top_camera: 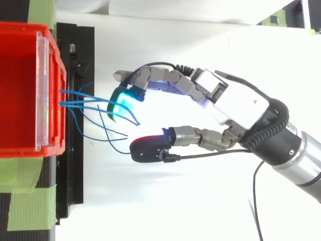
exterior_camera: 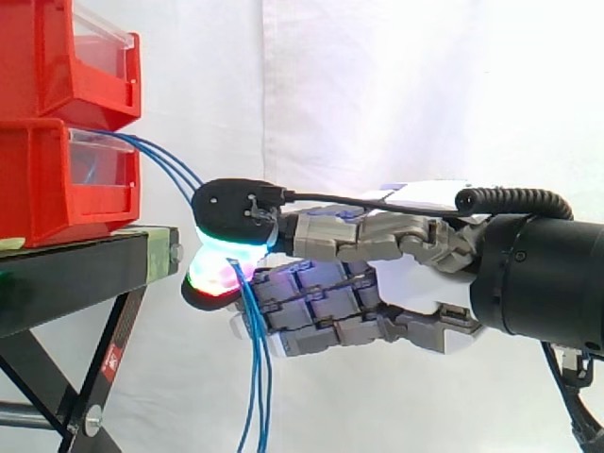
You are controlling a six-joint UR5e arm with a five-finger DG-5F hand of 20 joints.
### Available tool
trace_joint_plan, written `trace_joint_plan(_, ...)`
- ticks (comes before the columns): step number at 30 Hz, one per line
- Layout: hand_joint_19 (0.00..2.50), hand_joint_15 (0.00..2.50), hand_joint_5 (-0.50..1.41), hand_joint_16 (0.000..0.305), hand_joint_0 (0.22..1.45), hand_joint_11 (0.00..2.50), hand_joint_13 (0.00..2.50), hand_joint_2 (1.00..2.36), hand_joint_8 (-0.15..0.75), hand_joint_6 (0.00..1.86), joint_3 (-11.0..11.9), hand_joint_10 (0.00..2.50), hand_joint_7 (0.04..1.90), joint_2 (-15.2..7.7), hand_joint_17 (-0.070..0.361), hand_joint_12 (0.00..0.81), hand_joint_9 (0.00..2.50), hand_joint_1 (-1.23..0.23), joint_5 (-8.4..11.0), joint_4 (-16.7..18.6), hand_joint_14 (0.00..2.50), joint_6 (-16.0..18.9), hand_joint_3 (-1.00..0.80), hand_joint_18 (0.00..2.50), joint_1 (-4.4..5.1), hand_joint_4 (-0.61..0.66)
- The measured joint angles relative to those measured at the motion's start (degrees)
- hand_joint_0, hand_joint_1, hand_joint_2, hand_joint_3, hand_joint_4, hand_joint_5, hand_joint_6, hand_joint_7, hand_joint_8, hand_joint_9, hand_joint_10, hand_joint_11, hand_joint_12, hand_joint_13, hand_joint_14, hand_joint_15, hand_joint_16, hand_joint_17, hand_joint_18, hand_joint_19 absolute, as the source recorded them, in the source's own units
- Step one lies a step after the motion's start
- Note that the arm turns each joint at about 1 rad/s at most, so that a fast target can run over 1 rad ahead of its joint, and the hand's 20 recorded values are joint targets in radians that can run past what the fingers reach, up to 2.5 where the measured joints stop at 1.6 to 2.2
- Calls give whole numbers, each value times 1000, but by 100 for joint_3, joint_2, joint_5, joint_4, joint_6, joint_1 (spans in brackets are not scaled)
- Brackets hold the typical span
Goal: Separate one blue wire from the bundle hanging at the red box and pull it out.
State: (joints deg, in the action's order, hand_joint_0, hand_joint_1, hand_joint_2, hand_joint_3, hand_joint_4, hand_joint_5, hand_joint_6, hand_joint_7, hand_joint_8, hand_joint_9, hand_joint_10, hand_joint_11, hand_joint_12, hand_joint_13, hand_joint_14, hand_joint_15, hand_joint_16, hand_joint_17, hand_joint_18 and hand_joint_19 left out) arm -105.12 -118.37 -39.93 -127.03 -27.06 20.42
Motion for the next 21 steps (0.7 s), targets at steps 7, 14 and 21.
trace_joint_plan(7,239,194,-147,49,644,71,468,1009,234,536,0,0,1268,3,110,300,555,-636,-6,-169,8,272,-408,394,-2,191)
trace_joint_plan(14,255,209,-148,49,653,85,490,1009,234,551,0,0,1252,1,110,301,574,-610,-6,-263,8,417,-407,409,-7,189)
trace_joint_plan(21,260,215,-156,48,666,105,506,1010,235,592,1,3,1208,2,108,297,582,-632,-6,-270,9,454,-387,424,-5,183)
